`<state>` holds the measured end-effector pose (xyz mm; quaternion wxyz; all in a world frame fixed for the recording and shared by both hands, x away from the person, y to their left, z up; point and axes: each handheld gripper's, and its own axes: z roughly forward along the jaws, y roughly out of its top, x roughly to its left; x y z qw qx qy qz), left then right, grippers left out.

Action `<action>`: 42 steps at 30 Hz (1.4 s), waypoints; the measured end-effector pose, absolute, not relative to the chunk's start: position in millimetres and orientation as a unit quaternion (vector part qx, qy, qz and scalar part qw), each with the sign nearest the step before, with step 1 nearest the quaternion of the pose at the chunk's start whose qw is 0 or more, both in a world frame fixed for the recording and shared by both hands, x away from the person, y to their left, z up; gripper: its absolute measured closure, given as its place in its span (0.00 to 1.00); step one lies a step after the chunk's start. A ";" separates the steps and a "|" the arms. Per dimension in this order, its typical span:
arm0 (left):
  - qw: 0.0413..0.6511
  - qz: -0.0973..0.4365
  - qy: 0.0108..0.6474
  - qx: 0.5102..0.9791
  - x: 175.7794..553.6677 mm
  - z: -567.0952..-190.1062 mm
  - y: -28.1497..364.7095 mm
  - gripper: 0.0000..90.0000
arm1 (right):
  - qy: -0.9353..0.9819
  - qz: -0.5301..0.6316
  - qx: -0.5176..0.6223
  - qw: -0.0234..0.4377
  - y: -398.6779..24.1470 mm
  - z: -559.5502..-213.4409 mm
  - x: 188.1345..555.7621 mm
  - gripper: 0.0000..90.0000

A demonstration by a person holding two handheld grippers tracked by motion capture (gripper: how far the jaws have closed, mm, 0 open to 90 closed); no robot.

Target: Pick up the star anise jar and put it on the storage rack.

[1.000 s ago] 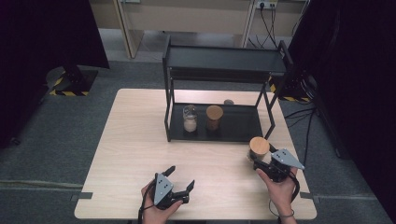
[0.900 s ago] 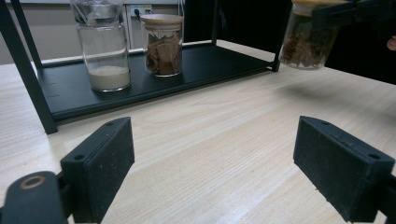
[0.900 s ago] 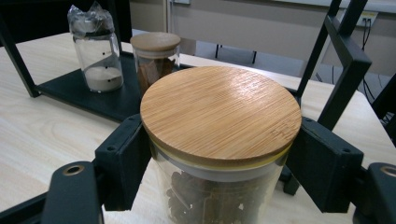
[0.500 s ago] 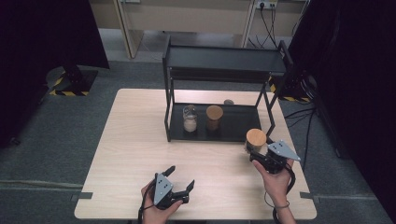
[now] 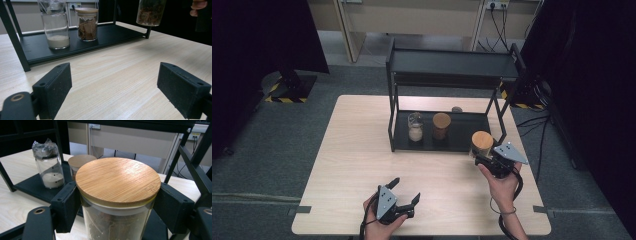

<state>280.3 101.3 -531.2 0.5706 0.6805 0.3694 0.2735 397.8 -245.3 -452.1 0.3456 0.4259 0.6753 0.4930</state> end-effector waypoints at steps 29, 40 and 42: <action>0.571 0.273 0.369 0.681 280.3 -531.2 101.4 0.14 | 0.674 0.491 0.430 0.346 -231.5 -444.4 421.7 0.29; 0.571 0.273 0.369 0.681 280.2 -531.2 101.4 0.14 | 0.674 0.489 0.430 0.348 -226.8 -439.5 431.4 0.29; 0.572 0.271 0.370 0.680 280.6 -531.2 101.7 0.14 | 0.675 0.488 0.431 0.348 -225.8 -439.0 434.7 0.29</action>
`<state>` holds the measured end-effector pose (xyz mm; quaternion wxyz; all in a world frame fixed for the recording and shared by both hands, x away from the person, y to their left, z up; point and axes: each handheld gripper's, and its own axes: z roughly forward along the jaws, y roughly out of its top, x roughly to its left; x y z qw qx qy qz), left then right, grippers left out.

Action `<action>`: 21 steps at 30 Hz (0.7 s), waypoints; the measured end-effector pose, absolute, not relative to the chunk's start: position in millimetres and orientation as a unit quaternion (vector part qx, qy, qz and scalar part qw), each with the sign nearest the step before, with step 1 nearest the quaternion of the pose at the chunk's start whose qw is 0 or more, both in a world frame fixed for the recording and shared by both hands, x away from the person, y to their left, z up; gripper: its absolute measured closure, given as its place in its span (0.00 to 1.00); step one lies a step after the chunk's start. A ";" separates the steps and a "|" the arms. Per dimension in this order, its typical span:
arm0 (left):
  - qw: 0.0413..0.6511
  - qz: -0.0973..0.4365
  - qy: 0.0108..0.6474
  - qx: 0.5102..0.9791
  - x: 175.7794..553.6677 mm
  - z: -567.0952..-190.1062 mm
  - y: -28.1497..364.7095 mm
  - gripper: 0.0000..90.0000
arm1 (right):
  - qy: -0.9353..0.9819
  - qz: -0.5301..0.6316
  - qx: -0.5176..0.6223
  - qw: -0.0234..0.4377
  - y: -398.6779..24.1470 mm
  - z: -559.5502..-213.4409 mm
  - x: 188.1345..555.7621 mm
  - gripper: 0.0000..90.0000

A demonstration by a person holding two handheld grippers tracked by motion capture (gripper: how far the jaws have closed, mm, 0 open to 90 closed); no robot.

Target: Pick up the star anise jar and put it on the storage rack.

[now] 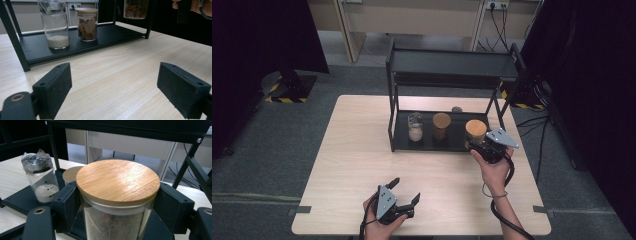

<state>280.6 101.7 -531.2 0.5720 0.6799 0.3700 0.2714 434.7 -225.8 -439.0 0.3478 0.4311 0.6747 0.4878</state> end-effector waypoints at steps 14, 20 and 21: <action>0.572 0.273 0.369 0.680 280.2 -531.2 101.6 0.14 | 0.676 0.481 0.440 0.343 -221.0 -440.5 450.3 0.29; 0.572 0.271 0.369 0.680 280.5 -531.2 101.7 0.14 | 0.676 0.479 0.443 0.342 -219.9 -441.5 454.7 0.29; 0.572 0.271 0.369 0.680 280.5 -531.2 101.7 0.14 | 0.676 0.479 0.444 0.342 -219.7 -441.6 455.4 0.29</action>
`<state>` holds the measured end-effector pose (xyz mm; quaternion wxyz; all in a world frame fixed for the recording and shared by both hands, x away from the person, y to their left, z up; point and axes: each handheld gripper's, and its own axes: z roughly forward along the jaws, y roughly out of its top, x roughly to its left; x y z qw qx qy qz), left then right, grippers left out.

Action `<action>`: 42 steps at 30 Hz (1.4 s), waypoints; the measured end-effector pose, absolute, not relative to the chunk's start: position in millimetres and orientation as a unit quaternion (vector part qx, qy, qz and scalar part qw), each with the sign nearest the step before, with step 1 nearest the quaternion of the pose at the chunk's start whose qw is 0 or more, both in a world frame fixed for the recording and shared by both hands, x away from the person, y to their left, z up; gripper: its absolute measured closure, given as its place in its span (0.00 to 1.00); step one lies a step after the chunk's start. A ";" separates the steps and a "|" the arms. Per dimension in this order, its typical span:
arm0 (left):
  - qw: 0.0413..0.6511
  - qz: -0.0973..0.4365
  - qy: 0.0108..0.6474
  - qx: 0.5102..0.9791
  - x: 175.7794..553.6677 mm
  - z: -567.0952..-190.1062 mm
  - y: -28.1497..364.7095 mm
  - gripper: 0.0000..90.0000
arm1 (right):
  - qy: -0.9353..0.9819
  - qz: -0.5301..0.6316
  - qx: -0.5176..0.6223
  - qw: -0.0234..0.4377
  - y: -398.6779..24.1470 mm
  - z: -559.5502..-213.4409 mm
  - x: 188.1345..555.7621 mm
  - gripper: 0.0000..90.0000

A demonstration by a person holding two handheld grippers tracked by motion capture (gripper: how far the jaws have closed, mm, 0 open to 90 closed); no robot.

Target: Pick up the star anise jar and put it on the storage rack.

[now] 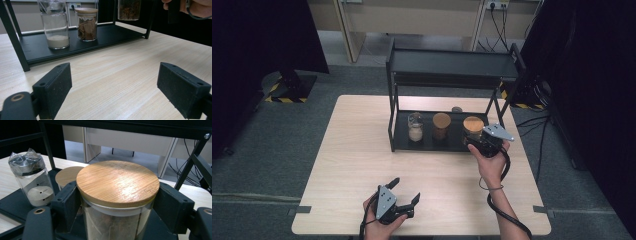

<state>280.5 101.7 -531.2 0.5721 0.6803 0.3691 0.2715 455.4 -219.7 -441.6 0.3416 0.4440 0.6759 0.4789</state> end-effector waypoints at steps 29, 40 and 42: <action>0.572 0.273 0.367 0.681 280.2 -531.2 101.5 0.14 | 0.681 0.453 0.468 0.336 -215.7 -452.5 491.3 0.29; 0.572 0.273 0.366 0.682 280.1 -531.2 101.6 0.14 | 0.680 0.442 0.484 0.330 -215.4 -460.7 507.0 0.29; 0.572 0.273 0.365 0.682 279.9 -531.2 101.5 0.14 | 0.681 0.439 0.486 0.328 -214.6 -463.1 508.9 0.29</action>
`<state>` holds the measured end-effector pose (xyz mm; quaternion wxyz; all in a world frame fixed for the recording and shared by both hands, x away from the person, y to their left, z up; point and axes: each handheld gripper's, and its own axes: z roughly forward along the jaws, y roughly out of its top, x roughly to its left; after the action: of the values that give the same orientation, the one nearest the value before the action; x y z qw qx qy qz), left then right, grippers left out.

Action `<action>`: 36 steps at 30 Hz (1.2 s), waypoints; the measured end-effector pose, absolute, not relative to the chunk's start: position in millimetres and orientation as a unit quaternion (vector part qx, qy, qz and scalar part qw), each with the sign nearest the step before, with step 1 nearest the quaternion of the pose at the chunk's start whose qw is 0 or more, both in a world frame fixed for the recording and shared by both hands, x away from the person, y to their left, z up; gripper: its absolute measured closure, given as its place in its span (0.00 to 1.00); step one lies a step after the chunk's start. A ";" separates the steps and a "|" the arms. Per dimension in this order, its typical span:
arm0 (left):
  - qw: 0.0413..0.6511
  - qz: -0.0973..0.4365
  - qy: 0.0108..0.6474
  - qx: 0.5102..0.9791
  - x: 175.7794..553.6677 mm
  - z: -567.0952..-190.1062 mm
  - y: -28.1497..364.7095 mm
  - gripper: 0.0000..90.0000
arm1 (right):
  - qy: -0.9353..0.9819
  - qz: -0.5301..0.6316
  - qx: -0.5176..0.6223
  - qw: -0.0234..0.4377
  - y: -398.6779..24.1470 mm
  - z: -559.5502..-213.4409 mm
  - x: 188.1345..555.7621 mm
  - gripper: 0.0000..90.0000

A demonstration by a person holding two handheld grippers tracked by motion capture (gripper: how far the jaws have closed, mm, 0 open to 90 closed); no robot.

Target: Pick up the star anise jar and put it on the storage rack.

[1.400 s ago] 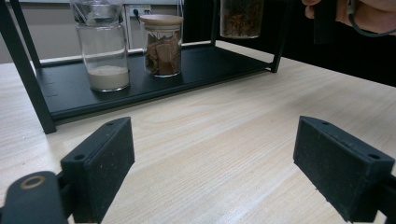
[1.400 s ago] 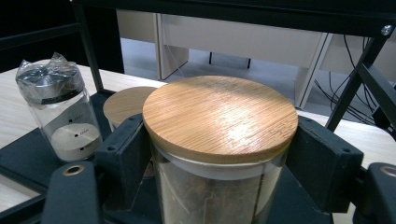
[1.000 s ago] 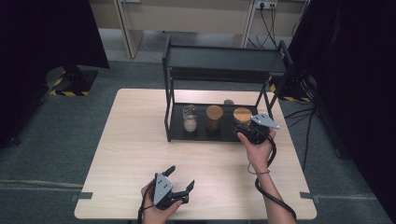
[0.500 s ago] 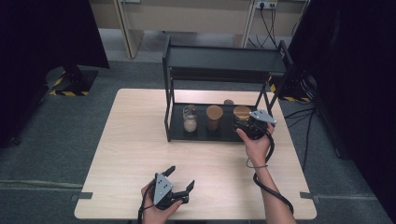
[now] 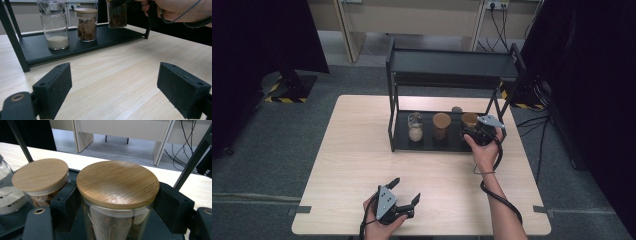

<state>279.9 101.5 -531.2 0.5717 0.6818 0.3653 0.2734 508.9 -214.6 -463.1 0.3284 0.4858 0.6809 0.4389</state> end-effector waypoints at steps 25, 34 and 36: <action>0.571 0.274 0.363 0.683 279.9 -531.2 101.1 0.14 | 0.684 0.423 0.499 0.324 -213.7 -482.3 519.5 0.29; 0.571 0.275 0.362 0.684 279.4 -531.1 100.8 0.14 | 0.684 0.423 0.498 0.323 -214.3 -487.1 518.8 0.29; 0.571 0.276 0.362 0.684 279.4 -531.2 100.9 0.14 | 0.683 0.426 0.496 0.325 -214.3 -488.6 518.0 0.29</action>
<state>279.4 100.9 -531.2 0.5709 0.6836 0.3615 0.2759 518.0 -214.3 -488.6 0.3249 0.4964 0.6831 0.4258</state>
